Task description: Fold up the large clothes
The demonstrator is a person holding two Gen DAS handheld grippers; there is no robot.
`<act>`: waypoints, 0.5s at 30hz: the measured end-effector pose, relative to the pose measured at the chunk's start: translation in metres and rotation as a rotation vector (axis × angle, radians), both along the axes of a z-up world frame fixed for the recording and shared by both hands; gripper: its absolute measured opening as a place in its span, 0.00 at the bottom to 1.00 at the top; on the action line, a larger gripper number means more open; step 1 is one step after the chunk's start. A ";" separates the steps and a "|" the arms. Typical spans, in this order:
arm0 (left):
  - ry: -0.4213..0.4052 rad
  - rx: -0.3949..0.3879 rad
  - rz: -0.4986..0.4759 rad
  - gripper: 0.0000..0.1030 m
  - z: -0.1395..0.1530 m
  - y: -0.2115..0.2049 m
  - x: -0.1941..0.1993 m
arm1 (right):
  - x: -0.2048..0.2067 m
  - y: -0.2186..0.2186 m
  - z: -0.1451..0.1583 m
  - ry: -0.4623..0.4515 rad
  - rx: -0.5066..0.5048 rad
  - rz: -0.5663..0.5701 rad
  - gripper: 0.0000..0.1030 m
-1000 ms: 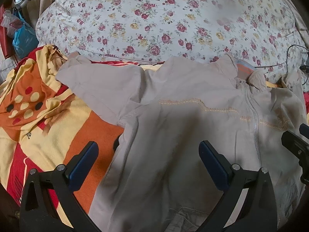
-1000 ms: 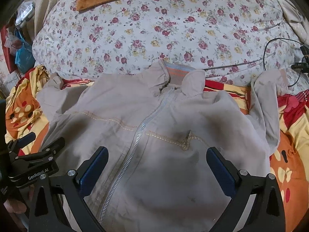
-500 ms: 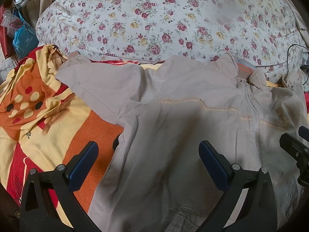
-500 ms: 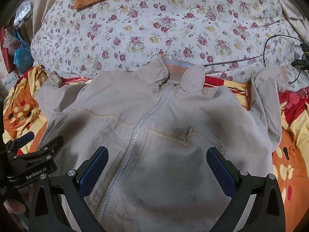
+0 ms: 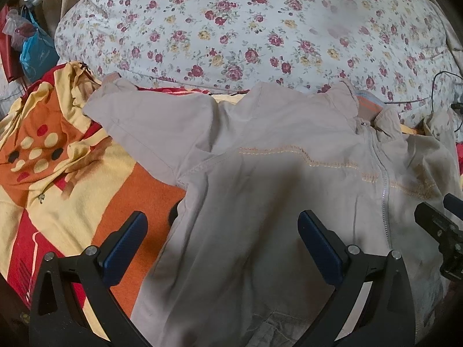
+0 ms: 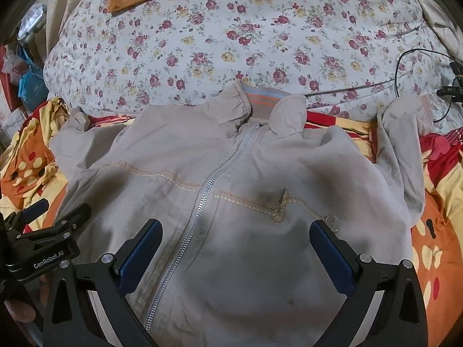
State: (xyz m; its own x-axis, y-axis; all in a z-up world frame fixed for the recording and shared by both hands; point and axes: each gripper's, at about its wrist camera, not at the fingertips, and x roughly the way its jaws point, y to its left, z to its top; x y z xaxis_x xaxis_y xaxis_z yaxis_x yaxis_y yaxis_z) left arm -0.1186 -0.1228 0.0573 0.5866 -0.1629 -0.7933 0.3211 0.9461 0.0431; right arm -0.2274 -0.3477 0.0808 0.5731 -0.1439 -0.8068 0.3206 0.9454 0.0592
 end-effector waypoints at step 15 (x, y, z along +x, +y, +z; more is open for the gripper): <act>0.072 -0.081 0.088 1.00 0.018 0.033 0.037 | 0.005 0.001 -0.001 0.002 0.013 0.025 0.99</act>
